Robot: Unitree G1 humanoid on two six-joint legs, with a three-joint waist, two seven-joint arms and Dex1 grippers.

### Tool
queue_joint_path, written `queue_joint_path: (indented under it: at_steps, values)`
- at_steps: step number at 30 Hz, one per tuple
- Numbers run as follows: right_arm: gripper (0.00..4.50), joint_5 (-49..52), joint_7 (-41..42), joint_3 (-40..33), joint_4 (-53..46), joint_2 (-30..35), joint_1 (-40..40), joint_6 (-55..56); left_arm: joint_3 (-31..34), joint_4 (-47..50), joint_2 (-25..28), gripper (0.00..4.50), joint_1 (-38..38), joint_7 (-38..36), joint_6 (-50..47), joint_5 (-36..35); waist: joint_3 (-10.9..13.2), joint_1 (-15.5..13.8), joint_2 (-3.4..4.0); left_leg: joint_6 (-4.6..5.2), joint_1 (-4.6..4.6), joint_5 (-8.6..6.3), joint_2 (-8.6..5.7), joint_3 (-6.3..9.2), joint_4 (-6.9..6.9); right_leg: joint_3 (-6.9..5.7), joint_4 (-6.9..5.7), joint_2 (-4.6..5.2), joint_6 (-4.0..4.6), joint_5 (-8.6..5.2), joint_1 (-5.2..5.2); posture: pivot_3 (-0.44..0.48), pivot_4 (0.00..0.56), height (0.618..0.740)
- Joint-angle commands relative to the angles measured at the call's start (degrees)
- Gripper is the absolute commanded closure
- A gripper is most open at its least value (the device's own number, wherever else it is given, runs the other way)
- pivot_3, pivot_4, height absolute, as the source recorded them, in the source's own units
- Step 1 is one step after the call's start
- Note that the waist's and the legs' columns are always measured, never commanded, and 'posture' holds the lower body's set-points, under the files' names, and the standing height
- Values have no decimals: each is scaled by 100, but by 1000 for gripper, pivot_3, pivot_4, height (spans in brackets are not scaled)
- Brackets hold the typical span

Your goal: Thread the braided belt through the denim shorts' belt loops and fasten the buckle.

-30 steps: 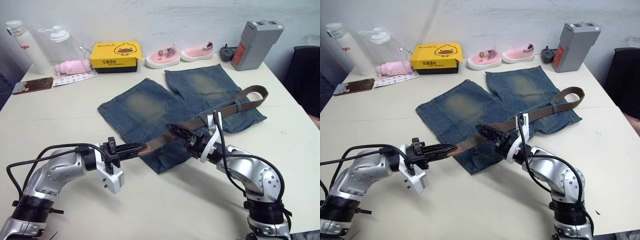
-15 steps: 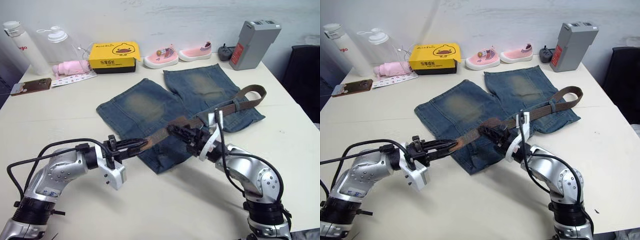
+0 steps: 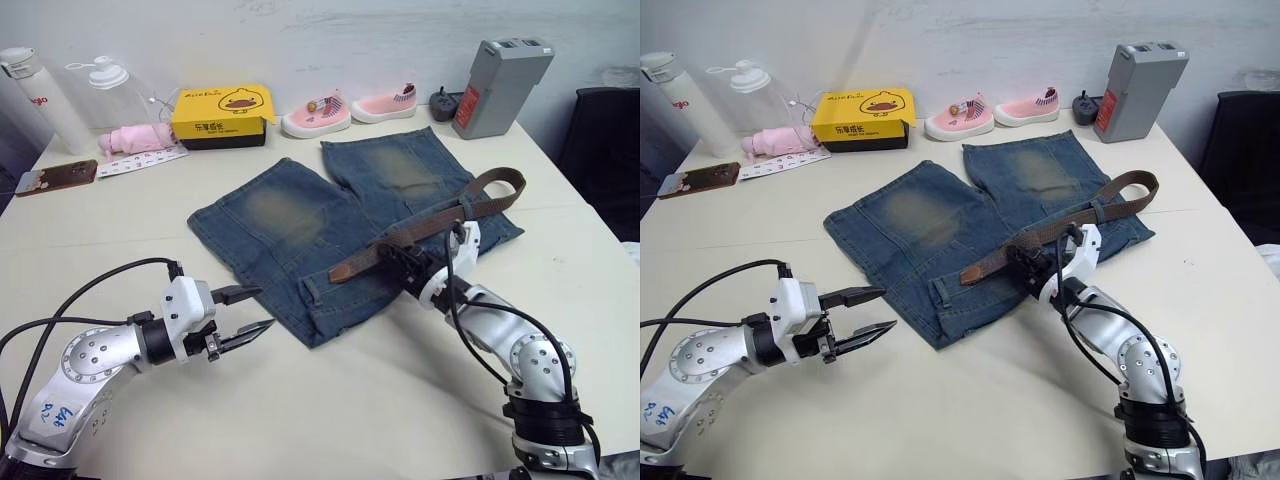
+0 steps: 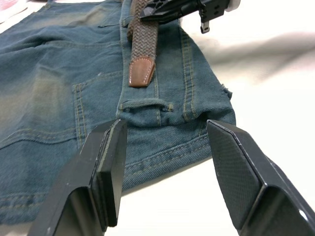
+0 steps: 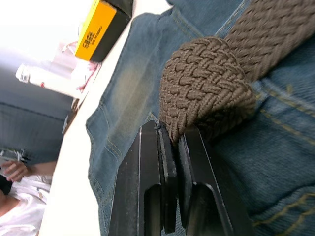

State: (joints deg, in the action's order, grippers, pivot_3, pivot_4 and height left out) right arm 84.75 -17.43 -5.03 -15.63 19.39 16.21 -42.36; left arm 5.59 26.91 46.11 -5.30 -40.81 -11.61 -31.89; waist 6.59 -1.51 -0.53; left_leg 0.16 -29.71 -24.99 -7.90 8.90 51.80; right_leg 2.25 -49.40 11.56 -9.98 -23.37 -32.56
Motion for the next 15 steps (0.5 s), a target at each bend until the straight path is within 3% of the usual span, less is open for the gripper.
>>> queue_joint_path:
  at_steps: [1, 15]
  values:
    - [4500, -426, 217, 222, -183, -22, -73, -179, 193, 211, -82, 1643, 43, -7, -79, -11, -1, -1, -2, 1, 0, -1, 0, 1, 0, 0, 0, 0, 2, -1, 0, 0, 150, 636]
    - [4500, -1536, 379, 945, -920, -322, 324, -695, 48, 131, -310, 1643, 223, -186, 55, 498, -1, 0, -2, -6, -1, 2, 1, 0, -1, 3, 3, 4, 3, -2, -1, 0, 150, 636]
